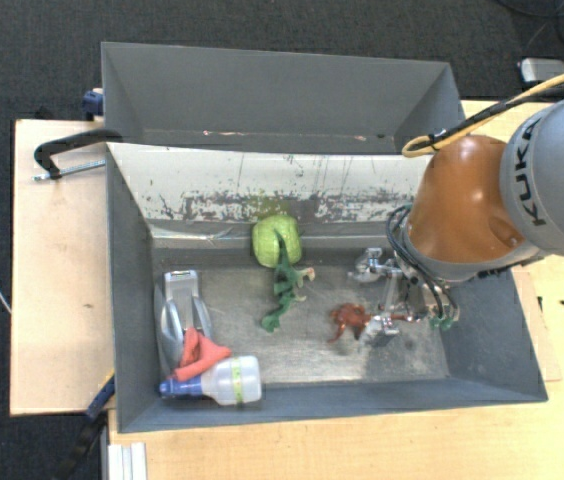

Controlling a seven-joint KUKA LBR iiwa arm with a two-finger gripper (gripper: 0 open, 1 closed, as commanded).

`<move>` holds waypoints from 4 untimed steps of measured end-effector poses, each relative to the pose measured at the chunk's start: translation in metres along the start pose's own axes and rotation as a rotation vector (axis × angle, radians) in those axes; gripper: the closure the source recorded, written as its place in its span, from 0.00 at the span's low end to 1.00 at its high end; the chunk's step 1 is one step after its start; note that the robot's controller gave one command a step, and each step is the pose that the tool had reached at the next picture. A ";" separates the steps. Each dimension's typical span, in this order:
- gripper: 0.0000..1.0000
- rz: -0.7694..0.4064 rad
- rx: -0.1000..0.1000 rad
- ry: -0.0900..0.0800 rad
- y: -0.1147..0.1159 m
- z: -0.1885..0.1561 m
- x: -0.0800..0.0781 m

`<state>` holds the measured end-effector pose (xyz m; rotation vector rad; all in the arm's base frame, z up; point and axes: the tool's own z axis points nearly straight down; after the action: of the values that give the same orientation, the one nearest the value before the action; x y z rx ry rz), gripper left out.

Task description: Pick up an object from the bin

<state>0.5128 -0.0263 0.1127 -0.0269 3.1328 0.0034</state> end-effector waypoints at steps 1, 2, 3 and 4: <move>0.00 0.044 0.001 0.007 -0.004 0.037 0.014; 1.00 0.090 -0.002 0.007 -0.013 0.039 0.001; 1.00 0.090 -0.002 0.007 -0.013 0.039 0.001; 1.00 0.090 -0.001 0.010 -0.013 0.035 0.003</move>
Offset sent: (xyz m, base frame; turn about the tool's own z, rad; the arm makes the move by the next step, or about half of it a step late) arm -0.0021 -0.0159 -0.0427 0.0927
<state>0.5108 -0.0396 0.0781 0.1152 3.1412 0.0051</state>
